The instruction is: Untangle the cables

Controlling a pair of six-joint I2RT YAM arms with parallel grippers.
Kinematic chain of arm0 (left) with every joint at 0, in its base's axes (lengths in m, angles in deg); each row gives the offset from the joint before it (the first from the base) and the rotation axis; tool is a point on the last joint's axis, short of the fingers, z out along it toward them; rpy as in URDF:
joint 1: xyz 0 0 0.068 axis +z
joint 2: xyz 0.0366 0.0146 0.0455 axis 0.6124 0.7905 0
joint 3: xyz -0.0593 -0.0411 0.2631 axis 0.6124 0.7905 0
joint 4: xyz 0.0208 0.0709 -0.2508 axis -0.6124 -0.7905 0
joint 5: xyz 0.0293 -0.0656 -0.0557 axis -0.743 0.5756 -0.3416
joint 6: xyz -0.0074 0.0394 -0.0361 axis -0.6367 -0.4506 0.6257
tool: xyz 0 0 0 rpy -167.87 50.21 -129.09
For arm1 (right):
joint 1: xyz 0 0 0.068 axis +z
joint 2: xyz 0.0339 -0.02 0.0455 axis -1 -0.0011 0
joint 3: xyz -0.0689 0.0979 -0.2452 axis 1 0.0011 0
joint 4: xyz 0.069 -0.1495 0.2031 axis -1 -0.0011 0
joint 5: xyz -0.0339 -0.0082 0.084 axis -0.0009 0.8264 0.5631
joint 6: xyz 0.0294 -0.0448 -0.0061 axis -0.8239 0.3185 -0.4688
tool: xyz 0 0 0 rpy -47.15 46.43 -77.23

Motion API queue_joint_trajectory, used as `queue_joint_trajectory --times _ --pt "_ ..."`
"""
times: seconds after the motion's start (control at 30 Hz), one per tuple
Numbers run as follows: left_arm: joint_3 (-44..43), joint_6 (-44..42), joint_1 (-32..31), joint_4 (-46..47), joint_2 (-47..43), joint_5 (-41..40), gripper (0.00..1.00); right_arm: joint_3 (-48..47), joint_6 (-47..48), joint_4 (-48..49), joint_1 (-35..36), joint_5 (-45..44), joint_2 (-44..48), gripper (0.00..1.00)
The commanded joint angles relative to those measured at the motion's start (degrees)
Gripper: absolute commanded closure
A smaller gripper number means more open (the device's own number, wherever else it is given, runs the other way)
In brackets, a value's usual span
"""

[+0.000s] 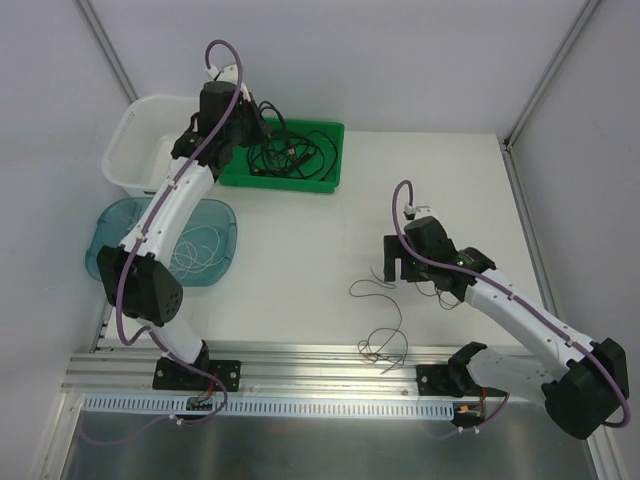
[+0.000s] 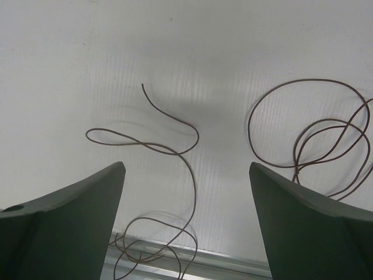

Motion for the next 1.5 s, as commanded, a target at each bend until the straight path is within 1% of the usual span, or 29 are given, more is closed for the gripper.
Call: queue_joint_trajectory --times 0.0,0.13,0.3,0.33,0.43,0.47,0.53,0.57,0.6,0.67,0.73,0.8,0.83,0.9,0.93,0.97,1.0,1.07,1.1,1.13,1.2,1.23,1.3,1.33,1.37,1.43,1.47 --pt "-7.1 1.9 3.1 6.8 6.1 5.3 1.0 -2.3 2.2 -0.6 -0.1 2.0 2.8 0.08" --pt "-12.0 3.8 5.6 10.7 15.1 8.7 1.0 -1.7 3.6 0.0 0.0 3.7 4.3 0.07" --pt "-17.6 4.8 7.8 14.6 22.0 9.9 0.99 -0.8 5.1 0.8 -0.1 3.8 5.2 0.07" --pt "-17.9 4.8 8.0 15.2 23.7 10.1 0.83 -0.7 5.3 0.9 -0.1 3.9 5.2 0.07" --pt "-17.9 4.3 9.0 16.3 25.9 10.3 0.48 -0.9 5.7 0.5 -0.1 3.8 4.7 0.06" --pt "-17.1 3.7 9.2 16.3 26.1 10.0 0.27 -0.9 5.7 0.4 0.0 3.8 4.7 0.07" --pt "-15.1 2.4 9.2 16.3 24.6 9.6 0.13 -1.0 5.5 0.1 0.0 3.7 4.7 0.07" --pt "-12.5 2.2 9.3 16.3 23.6 9.7 0.05 -1.0 5.3 0.0 0.0 3.6 4.8 0.06" --pt "-11.1 2.2 9.2 16.3 22.6 10.5 0.02 -1.1 4.9 -0.1 0.0 3.6 5.1 0.06" --pt "-6.6 1.9 8.6 16.3 18.6 10.8 0.01 -1.2 4.6 -0.3 -0.1 3.3 6.2 0.06" --pt "-3.6 -0.1 7.9 16.3 14.0 11.2 0.01 -1.5 3.9 -1.0 -0.1 2.5 7.0 0.07" --pt "1.4 -2.4 6.0 16.0 10.4 10.7 0.01 -1.9 3.4 -2.6 -0.1 1.6 8.1 0.06" --pt "3.1 -3.0 5.3 15.8 6.7 9.8 0.01 -2.3 2.7 -3.3 -0.1 0.3 8.6 0.06" --pt "8.8 -5.0 2.1 15.6 2.9 8.7 0.01 -2.7 1.8 -5.5 -0.1 -1.4 10.1 0.07" --pt "10.7 -5.7 0.7 14.9 -0.9 7.4 0.01 -2.8 1.5 -6.3 0.0 -3.2 10.7 0.06" --pt "14.5 -6.8 -0.9 14.5 -2.8 6.8 0.01 -3.0 0.5 -7.0 -0.1 -4.1 11.3 0.06" --pt "16.2 -7.2 -4.2 14.2 -6.2 6.1 0.01 -3.2 0.2 -8.3 -0.1 -5.4 12.7 0.06" --pt "21.7 -7.6 -7.5 12.6 -9.2 4.0 0.01 -3.3 -1.2 -9.4 0.0 -6.6 14.2 0.06" --pt "23.5 -7.3 -11.4 12.0 -10.7 3.5 0.01 -3.3 -1.7 -10.6 0.0 -7.3 15.8 0.06" --pt "25.2 -6.8 -13.3 11.7 -13.1 2.9 0.01 -3.2 -2.4 -11.0 -0.1 -8.6 16.7 0.06" --pt "30.0 -6.0 -18.0 10.4 -15.1 0.7 0.01 -2.9 -3.9 -12.5 -0.1 -9.5 18.1 0.06" --pt "31.2 -5.7 -22.9 10.0 -16.3 -0.1 0.01 -2.9 -4.4 -13.0 -0.1 -10.5 19.5 0.06" --pt "33.8 -4.8 -27.2 8.4 -17.0 -2.4 0.01 -2.3 -5.6 -14.4 -0.1 -11.2 20.7 0.05" --pt "34.5 -4.4 -31.8 7.9 -17.1 -3.0 0.01 -2.1 -6.0 -14.7 0.0 -11.3 21.5 0.05" --pt "35.5 -4.2 -33.8 7.7 -16.9 -3.7 0.01 -2.0 -6.4 -15.1 -0.1 -11.3 22.2 0.05" --pt "35.9 -3.5 -37.8 6.4 -15.9 -5.3 0.01 -1.4 -7.0 -15.8 0.0 -11.0 23.0 0.06" --pt "35.9 -2.6 -41.2 6.2 -15.4 -5.2 0.01 -1.1 -7.2 -16.0 -0.1 -11.0 23.9 0.06"
